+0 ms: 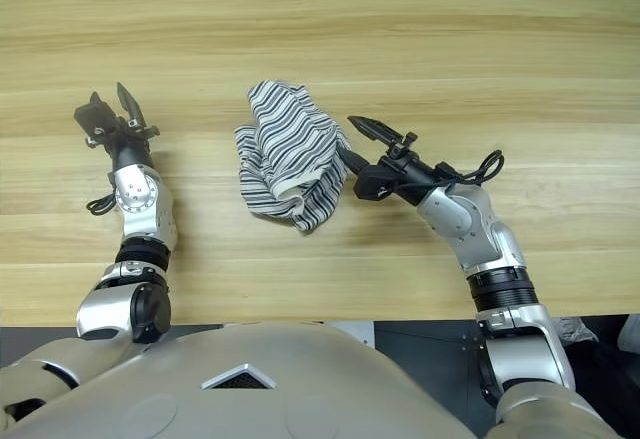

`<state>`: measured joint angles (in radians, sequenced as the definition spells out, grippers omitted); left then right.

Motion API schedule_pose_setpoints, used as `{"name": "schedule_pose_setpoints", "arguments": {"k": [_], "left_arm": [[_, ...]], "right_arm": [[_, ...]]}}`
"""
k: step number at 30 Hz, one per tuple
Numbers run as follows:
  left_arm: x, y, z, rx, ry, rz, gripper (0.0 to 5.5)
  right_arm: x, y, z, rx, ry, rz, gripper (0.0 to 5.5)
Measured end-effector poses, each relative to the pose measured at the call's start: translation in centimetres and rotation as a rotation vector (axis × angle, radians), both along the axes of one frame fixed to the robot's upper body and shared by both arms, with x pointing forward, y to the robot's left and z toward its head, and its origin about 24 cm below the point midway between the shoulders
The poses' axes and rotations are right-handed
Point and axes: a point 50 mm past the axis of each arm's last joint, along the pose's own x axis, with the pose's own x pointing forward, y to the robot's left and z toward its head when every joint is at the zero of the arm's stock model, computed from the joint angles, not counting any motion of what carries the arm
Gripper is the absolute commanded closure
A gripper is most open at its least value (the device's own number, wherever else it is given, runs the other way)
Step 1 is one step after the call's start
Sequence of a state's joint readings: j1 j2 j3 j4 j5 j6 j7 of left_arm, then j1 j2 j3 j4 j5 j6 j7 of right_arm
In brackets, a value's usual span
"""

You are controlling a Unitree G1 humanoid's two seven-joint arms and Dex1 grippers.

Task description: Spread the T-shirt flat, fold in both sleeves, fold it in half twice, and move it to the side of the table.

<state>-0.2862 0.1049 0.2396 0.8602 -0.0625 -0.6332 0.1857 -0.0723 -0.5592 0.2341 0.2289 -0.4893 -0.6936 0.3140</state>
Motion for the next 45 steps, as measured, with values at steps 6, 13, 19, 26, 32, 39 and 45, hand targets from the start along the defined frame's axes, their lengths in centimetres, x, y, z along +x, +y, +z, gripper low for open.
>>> {"name": "schedule_pose_setpoints", "arguments": {"k": [6, 13, 19, 26, 32, 39, 45], "left_arm": [[0.0, -0.1, 0.2, -0.002, -0.011, -0.001, 3.28], [-0.3, 0.0, 0.1, -0.002, -0.006, 0.003, 3.28], [-0.3, 0.0, 0.1, -0.004, 0.003, 0.003, 3.28], [-0.3, 0.0, 0.0, -0.005, 0.006, 0.003, 3.26], [-0.4, -0.2, 0.0, -0.004, 0.009, 0.000, 3.26], [-0.4, -0.3, 0.2, 0.001, -0.001, -0.004, 3.26], [-0.4, -0.3, 0.1, 0.001, 0.001, -0.004, 3.26]], "right_arm": [[0.2, -0.1, -0.3, -0.043, 0.003, 0.009, 2.88], [-0.1, 0.1, -1.1, -0.074, 0.027, 0.025, 2.88], [-0.2, 0.5, -1.5, -0.083, 0.039, 0.042, 2.88], [-0.1, 1.8, -0.7, -0.060, -0.002, 0.087, 3.07], [-0.2, 2.2, 0.0, -0.048, -0.033, 0.106, 3.90], [-0.3, 2.4, 0.1, -0.047, -0.036, 0.117, 5.10], [-0.3, 2.5, 0.0, -0.048, -0.033, 0.121, 5.36]]}}
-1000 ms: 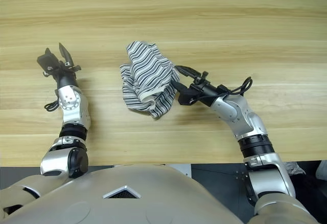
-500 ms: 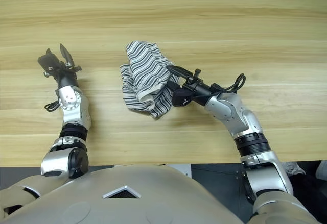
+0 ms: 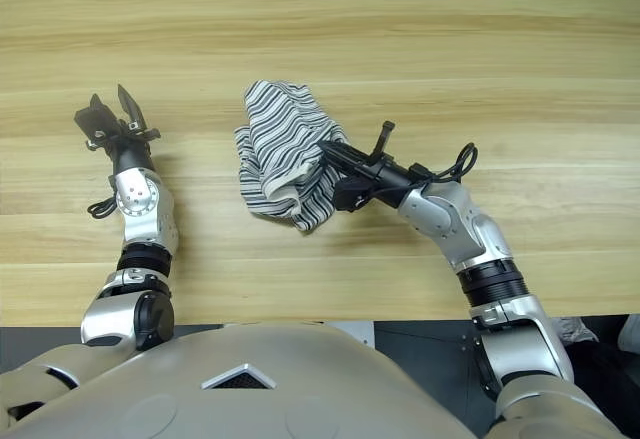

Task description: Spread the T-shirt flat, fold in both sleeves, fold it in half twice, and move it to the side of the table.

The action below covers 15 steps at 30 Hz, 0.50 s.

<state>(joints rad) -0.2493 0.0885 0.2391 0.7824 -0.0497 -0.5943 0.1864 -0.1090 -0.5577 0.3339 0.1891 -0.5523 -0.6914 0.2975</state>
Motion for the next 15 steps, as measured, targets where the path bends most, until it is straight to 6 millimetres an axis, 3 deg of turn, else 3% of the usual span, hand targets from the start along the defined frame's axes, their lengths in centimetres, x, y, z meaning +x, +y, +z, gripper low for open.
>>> {"name": "schedule_pose_setpoints", "arguments": {"k": [6, 10, 12, 15], "left_arm": [[0.0, -0.1, 0.0, 0.007, 0.002, -0.004, 3.26], [0.6, -2.0, 0.5, 0.063, 0.008, -0.193, 3.26], [0.5, -3.5, 2.1, 0.108, -0.058, -0.365, 3.26], [-1.2, -3.3, 4.0, 0.211, -0.068, -0.564, 3.26]], "right_arm": [[0.2, 0.1, 0.2, 0.000, 0.017, 0.011, 5.36], [2.1, 0.9, 3.4, 0.039, 0.081, 0.067, 5.36], [3.7, 0.8, 5.3, -0.007, 0.132, 0.101, 5.36], [6.5, -0.1, 7.8, -0.080, 0.206, 0.087, 5.36]]}}
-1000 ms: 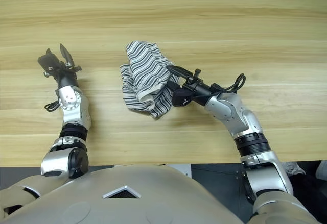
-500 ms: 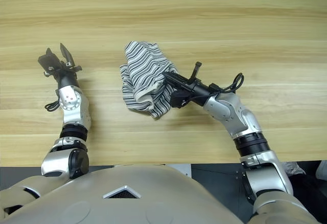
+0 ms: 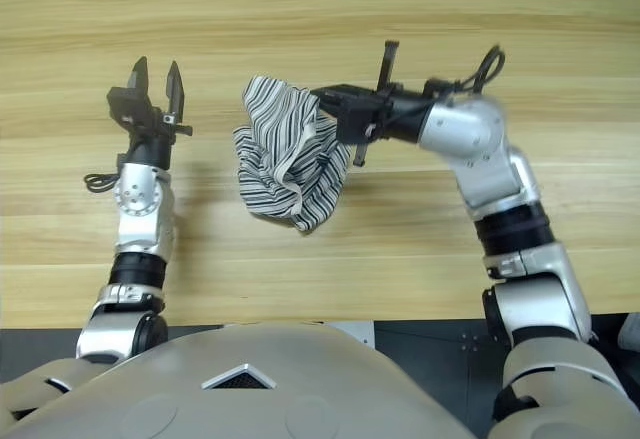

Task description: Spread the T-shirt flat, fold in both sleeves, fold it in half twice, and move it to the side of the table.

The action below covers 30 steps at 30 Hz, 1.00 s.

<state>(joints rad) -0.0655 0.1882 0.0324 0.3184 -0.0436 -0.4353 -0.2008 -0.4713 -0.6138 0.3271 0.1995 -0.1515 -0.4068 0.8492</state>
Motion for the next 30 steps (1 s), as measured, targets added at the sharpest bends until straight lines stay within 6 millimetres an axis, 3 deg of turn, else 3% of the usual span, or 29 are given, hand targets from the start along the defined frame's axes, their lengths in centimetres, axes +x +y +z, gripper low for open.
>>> {"name": "schedule_pose_setpoints", "arguments": {"k": [2, 5, 9, 13, 16, 21, 25, 30], "left_arm": [[-2.1, 1.0, 0.5, 0.061, 0.047, -0.089, 3.26], [-5.7, 1.2, 0.7, 0.112, 0.167, -0.227, 3.26], [-9.6, -0.5, 1.5, 0.147, 0.262, -0.407, 3.26], [-11.2, -3.9, 0.5, 0.144, 0.332, -0.562, 3.26], [-11.6, -6.4, -0.2, 0.135, 0.356, -0.645, 3.26], [-10.8, -8.8, -0.9, 0.137, 0.365, -0.696, 3.26], [-9.4, -9.6, -1.1, 0.142, 0.337, -0.655, 3.26], [-8.8, -9.1, -0.6, 0.159, 0.300, -0.599, 3.26]], "right_arm": [[1.8, -1.1, 0.9, -0.058, 0.066, -0.044, 5.36], [3.9, -1.0, 2.5, -0.043, 0.115, -0.091, 5.36], [5.7, -0.7, 2.5, -0.002, 0.151, -0.186, 5.36], [6.6, -1.0, 2.4, 0.034, 0.169, -0.262, 5.36], [7.0, -1.2, 3.0, 0.061, 0.169, -0.304, 5.36], [7.1, -1.2, 3.2, 0.075, 0.162, -0.315, 5.36], [7.2, -1.2, 3.1, 0.062, 0.155, -0.321, 5.36], [7.2, -1.2, 3.1, 0.058, 0.153, -0.321, 5.36]]}}
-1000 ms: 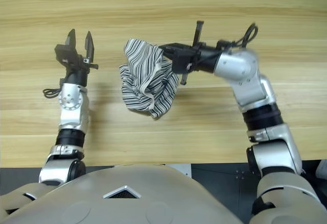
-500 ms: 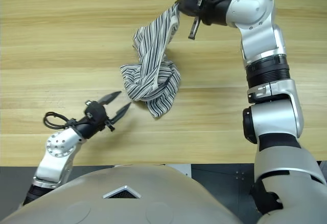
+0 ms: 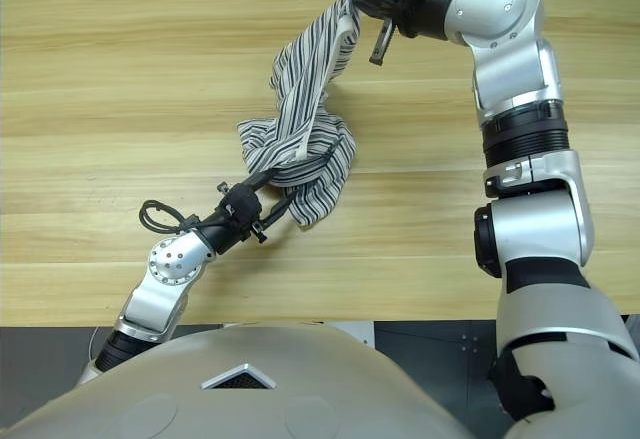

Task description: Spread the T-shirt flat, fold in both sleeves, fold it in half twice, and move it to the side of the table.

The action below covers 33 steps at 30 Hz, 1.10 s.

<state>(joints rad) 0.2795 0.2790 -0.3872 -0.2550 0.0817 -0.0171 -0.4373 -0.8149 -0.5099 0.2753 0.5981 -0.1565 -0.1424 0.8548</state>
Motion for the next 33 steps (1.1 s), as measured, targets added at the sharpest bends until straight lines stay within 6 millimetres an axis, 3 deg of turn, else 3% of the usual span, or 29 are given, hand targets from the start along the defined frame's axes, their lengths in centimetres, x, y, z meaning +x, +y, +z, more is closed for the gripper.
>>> {"name": "schedule_pose_setpoints", "arguments": {"k": [13, 33], "left_arm": [[-0.1, 0.8, 0.4, 0.010, -0.029, 0.043, 3.26], [-0.1, 1.6, -0.6, 0.044, -0.003, 0.101, 3.26]], "right_arm": [[0.1, -0.2, -0.2, -0.010, -0.003, -0.011, 5.36], [0.1, -0.2, -0.2, -0.010, -0.015, -0.007, 5.36]]}}
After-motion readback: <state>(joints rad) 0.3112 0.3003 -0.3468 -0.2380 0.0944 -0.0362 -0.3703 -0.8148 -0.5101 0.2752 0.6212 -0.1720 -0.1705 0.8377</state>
